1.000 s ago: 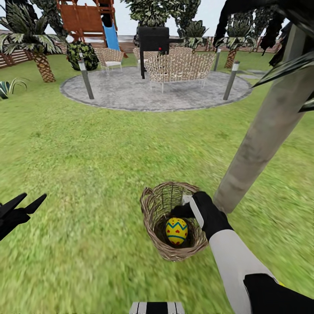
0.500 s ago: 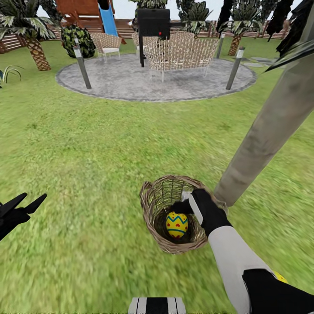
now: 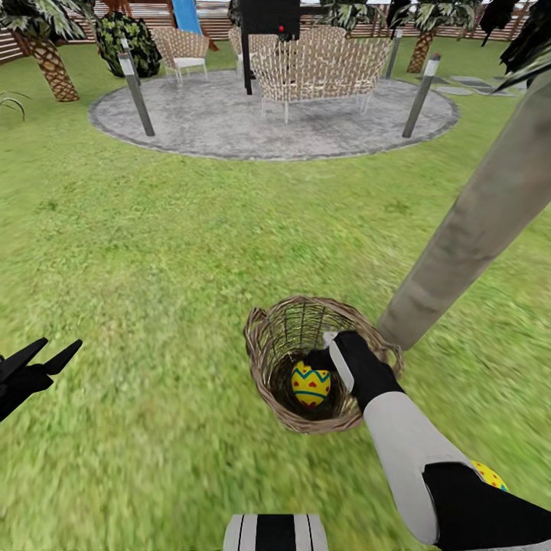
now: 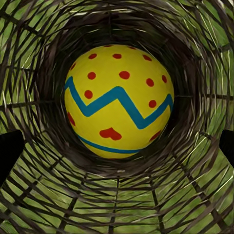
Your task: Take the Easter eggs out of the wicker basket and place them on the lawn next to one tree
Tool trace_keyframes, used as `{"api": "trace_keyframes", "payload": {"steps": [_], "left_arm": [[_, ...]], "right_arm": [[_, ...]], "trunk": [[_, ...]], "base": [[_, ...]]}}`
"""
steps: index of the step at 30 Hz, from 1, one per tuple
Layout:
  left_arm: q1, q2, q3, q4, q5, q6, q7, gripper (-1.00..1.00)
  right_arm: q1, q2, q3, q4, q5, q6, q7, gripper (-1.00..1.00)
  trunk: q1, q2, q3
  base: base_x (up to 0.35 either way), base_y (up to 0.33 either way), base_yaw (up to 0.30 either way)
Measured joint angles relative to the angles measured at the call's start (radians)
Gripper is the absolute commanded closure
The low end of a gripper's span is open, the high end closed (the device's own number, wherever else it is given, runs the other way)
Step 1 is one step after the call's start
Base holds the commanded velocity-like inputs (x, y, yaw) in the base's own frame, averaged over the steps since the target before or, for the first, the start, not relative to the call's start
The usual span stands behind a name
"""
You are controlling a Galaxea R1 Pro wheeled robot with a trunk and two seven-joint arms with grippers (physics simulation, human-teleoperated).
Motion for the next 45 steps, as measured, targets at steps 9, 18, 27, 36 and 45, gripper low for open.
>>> {"api": "trace_keyframes", "payload": {"steps": [9,18,27,36,45], "left_arm": [[0.0,0.0,0.0,0.001,0.0,0.0,0.0,-1.0],[0.0,0.002,0.001,0.008,-0.001,0.0,0.0,-1.0],[0.0,0.002,0.001,0.009,-0.001,0.0,0.0,-1.0],[0.0,0.002,0.0,0.011,-0.001,0.0,0.0,-1.0],[0.038,0.005,0.013,0.011,0.002,0.0,0.0,-1.0]], "right_arm": [[-0.002,0.0,0.001,-0.001,0.002,-0.032,0.0,-1.0],[-0.001,0.0,0.009,-0.012,0.003,-0.071,0.007,-1.0],[0.0,0.0,0.073,-0.011,0.003,-0.135,0.008,-1.0],[0.0,-0.001,0.074,-0.01,0.003,-0.163,0.004,-1.0],[-0.007,-0.005,0.074,0.002,-0.002,-0.138,0.0,-1.0]], "trunk": [[0.004,-0.002,-0.035],[0.008,-0.004,-0.07],[0.012,-0.006,-0.104],[0.016,-0.008,-0.139],[0.017,-0.009,-0.143]], "base": [[0.0,0.0,0.0],[0.0,0.0,0.0],[0.0,0.0,0.0],[0.0,0.0,0.0],[0.0,0.0,0.0]]}}
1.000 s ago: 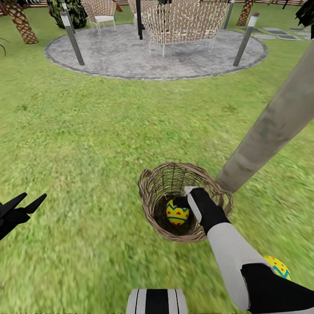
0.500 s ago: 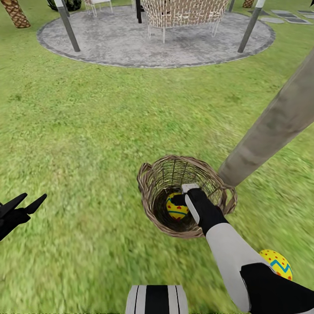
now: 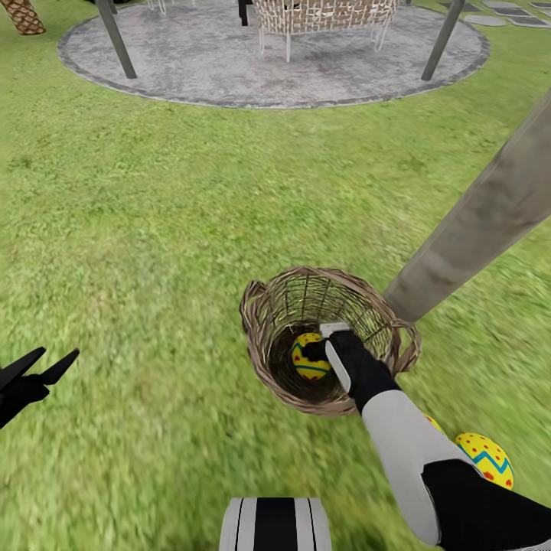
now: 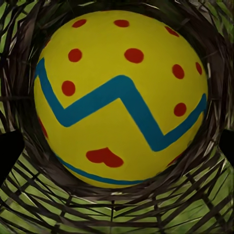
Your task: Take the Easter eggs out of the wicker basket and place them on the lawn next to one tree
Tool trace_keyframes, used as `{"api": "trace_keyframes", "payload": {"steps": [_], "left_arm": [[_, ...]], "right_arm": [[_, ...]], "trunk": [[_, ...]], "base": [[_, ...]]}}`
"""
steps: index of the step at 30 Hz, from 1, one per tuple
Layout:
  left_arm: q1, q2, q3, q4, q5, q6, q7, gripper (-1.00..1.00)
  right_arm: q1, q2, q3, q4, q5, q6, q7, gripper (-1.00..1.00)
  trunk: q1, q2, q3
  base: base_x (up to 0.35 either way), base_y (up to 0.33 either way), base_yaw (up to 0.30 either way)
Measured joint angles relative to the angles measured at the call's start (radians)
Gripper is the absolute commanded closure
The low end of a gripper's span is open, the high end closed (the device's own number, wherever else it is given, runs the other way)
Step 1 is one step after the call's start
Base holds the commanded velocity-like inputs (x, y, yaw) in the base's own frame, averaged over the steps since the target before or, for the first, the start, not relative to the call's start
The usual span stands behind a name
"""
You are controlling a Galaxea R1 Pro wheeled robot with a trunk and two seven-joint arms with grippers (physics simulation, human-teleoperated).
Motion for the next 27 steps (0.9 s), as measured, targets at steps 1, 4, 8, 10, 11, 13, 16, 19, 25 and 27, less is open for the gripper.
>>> {"api": "trace_keyframes", "payload": {"steps": [1,4,8,10,11,13,16,19,25,27], "left_arm": [[0.003,0.0,0.0,0.0,0.0,0.0,0.0,-1.0],[0.005,0.0,0.0,0.001,0.0,0.0,0.0,-1.0],[0.005,-0.001,0.0,0.002,0.0,0.0,0.0,-1.0],[0.005,-0.001,0.001,0.003,0.0,0.0,0.0,-1.0],[0.005,-0.001,0.001,0.003,0.0,0.0,0.0,-1.0],[0.005,-0.001,0.0,0.003,0.0,0.0,0.0,-1.0],[0.005,-0.001,0.0,0.003,0.0,0.0,0.0,-1.0],[0.005,-0.001,0.0,0.003,0.0,0.0,0.0,-1.0],[0.005,-0.001,0.0,0.004,0.0,0.0,0.0,-1.0],[0.005,-0.002,0.0,0.004,0.0,-0.001,0.0,-1.0]], "right_arm": [[0.0,-0.001,-0.001,-0.003,0.001,0.006,0.0,-1.0],[-0.001,-0.005,-0.003,-0.007,0.002,0.022,0.001,-1.0],[-0.001,-0.005,-0.004,-0.009,0.003,0.045,0.001,-1.0],[-0.001,-0.003,-0.004,-0.009,0.003,0.056,0.001,-1.0],[-0.001,-0.003,-0.004,-0.009,0.003,0.062,0.001,-1.0],[-0.001,-0.003,-0.004,-0.009,0.003,0.073,0.001,-1.0],[-0.001,-0.003,-0.004,-0.009,0.003,0.09,0.001,-1.0],[-0.003,-0.001,-0.004,-0.01,0.002,0.137,0.003,-1.0],[-0.007,0.0,-0.004,-0.033,0.002,0.131,0.006,-1.0],[-0.007,-0.001,-0.004,-0.054,0.002,0.13,0.006,-1.0]], "trunk": [[0.0,0.0,0.0],[0.0,0.0,0.0],[0.0,0.0,0.0],[0.0,0.0,-0.001],[0.0,0.0,-0.002],[0.0,0.0,-0.005],[0.0,0.0,-0.01],[0.0,0.0,-0.014],[0.0,0.0,-0.023],[0.0,0.0,-0.024]], "base": [[0.0,0.0,0.0],[0.0,0.0,0.0],[0.0,0.0,0.0],[0.0,0.0,0.0],[0.0,0.0,0.0],[0.0,0.0,0.0],[0.0,0.0,0.0],[0.0,0.0,0.0],[0.0,0.0,0.0],[0.0,0.0,0.0]]}}
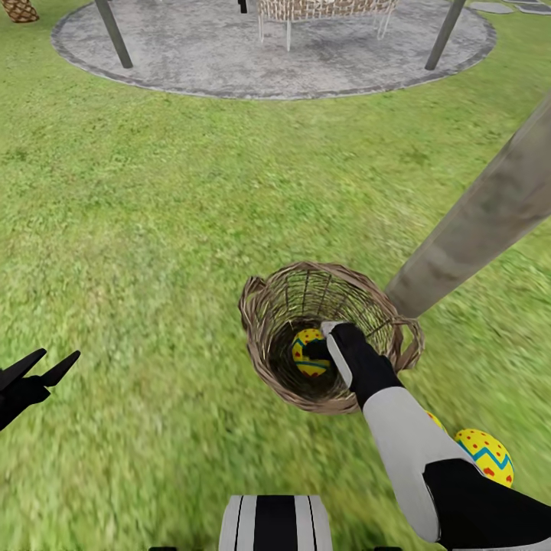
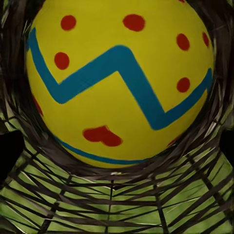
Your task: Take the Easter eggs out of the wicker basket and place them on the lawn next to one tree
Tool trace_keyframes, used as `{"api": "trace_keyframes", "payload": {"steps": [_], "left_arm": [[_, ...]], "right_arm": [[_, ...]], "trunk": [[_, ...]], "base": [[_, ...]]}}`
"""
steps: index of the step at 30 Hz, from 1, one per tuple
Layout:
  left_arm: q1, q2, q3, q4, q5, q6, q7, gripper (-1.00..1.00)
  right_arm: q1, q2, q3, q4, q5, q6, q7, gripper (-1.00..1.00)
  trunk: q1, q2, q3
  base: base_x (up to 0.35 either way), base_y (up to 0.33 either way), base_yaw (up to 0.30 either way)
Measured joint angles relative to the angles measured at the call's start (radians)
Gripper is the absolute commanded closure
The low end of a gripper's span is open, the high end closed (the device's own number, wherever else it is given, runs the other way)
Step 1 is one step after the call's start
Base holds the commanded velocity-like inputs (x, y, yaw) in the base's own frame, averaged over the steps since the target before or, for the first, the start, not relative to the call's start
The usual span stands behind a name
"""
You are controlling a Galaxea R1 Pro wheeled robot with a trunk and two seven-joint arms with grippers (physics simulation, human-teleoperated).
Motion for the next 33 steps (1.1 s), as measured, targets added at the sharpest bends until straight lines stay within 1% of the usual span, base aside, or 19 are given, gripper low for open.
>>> {"api": "trace_keyframes", "payload": {"steps": [7,12,19,23,26,27,29,31,33], "left_arm": [[0.0,-0.001,0.0,-0.001,0.0,-0.001,0.0,-1.0],[0.001,-0.007,-0.001,0.002,0.0,-0.003,0.0,-1.0],[0.002,-0.007,-0.004,0.005,-0.001,-0.003,0.0,-1.0],[0.002,-0.009,-0.002,0.003,-0.001,-0.004,0.0,-1.0],[0.002,-0.008,-0.003,0.002,-0.001,-0.004,0.0,-1.0],[0.002,-0.008,-0.002,0.002,-0.002,-0.003,0.0,-1.0],[0.002,-0.008,-0.002,0.002,-0.002,-0.003,0.0,-1.0],[0.002,-0.008,-0.002,0.002,-0.001,-0.003,0.0,-1.0],[0.002,-0.008,-0.002,0.002,-0.001,-0.004,0.0,-1.0]], "right_arm": [[0.0,0.0,0.001,-0.076,0.0,0.006,-0.003,-1.0],[0.0,0.0,0.0,-0.08,-0.002,0.01,-0.003,-1.0],[0.0,0.002,-0.001,-0.077,-0.006,0.011,-0.001,-1.0],[-0.001,0.005,0.0,-0.045,-0.008,0.01,0.0,-1.0],[-0.003,0.005,0.001,-0.02,-0.009,0.01,-0.001,-1.0],[-0.014,0.005,0.001,0.008,-0.009,0.008,-0.001,-1.0],[-0.026,0.006,0.001,0.032,-0.008,0.005,-0.001,-1.0],[-0.037,0.006,0.001,0.045,-0.008,0.004,-0.001,-1.0],[-0.046,0.005,0.001,0.052,-0.008,0.003,-0.001,-1.0]], "trunk": [[0.0,0.0,-0.001],[0.0,0.0,-0.001],[0.0,0.0,-0.001],[0.0,0.0,-0.001],[0.001,-0.001,-0.012],[0.002,-0.001,-0.016],[0.002,-0.001,-0.016],[0.002,-0.001,-0.016],[0.003,-0.001,-0.024]], "base": [[0.0,0.0,0.0],[0.017,0.0,0.0],[0.177,0.0,0.0],[0.014,0.0,0.0],[0.001,0.0,0.0],[0.0,0.0,0.0],[0.0,0.0,0.0],[0.0,0.0,0.0],[0.0,0.0,0.0]]}}
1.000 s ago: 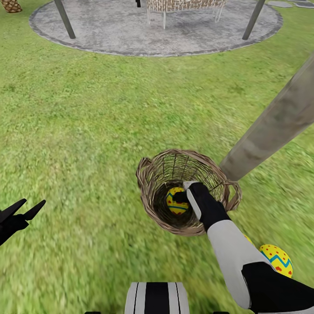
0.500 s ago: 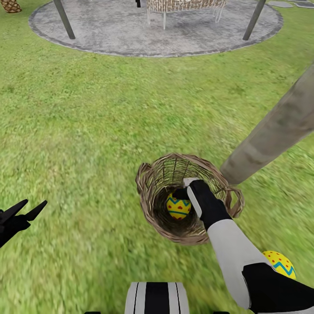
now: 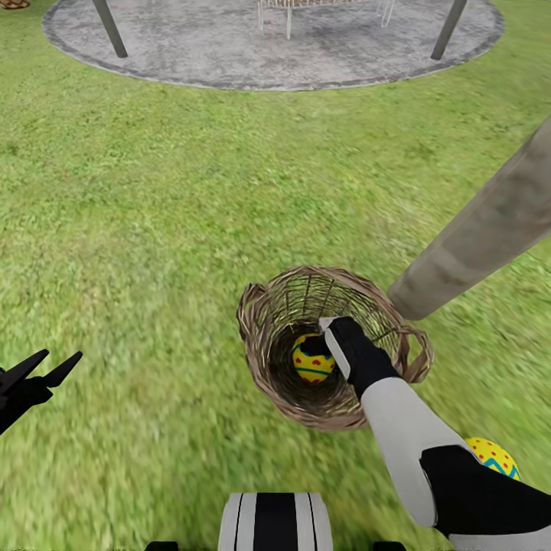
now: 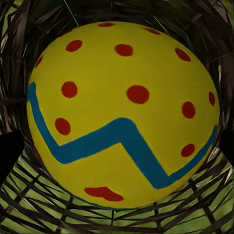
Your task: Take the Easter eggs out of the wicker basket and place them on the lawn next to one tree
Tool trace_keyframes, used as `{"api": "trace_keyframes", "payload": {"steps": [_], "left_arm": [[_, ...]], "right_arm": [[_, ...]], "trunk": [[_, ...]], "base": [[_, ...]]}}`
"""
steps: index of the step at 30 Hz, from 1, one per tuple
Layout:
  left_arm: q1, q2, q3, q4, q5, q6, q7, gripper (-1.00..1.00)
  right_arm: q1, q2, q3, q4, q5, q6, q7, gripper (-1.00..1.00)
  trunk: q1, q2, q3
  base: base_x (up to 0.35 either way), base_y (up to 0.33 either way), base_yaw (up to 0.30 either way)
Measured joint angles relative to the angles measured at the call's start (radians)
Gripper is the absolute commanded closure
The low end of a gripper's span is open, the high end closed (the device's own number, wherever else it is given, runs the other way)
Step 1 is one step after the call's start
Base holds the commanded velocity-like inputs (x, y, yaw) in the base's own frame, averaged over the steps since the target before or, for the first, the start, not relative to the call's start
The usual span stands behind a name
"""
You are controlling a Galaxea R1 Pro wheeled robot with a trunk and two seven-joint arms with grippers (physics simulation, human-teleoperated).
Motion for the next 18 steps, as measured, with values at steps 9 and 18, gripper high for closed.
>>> {"api": "trace_keyframes", "payload": {"steps": [9,18], "left_arm": [[0.0,-0.001,0.0,0.0,0.001,0.0,0.0,-1.0],[0.0,-0.001,0.0,0.0,0.0,0.0,0.0,-1.0]], "right_arm": [[-0.024,0.0,0.0,0.027,0.001,-0.008,-0.005,-1.0],[-0.031,0.0,-0.001,0.028,-0.007,-0.025,-0.005,-1.0]], "trunk": [[0.001,-0.001,-0.012],[0.004,-0.002,-0.035]], "base": [[0.0,0.0,0.0],[0.0,0.0,0.0]]}}
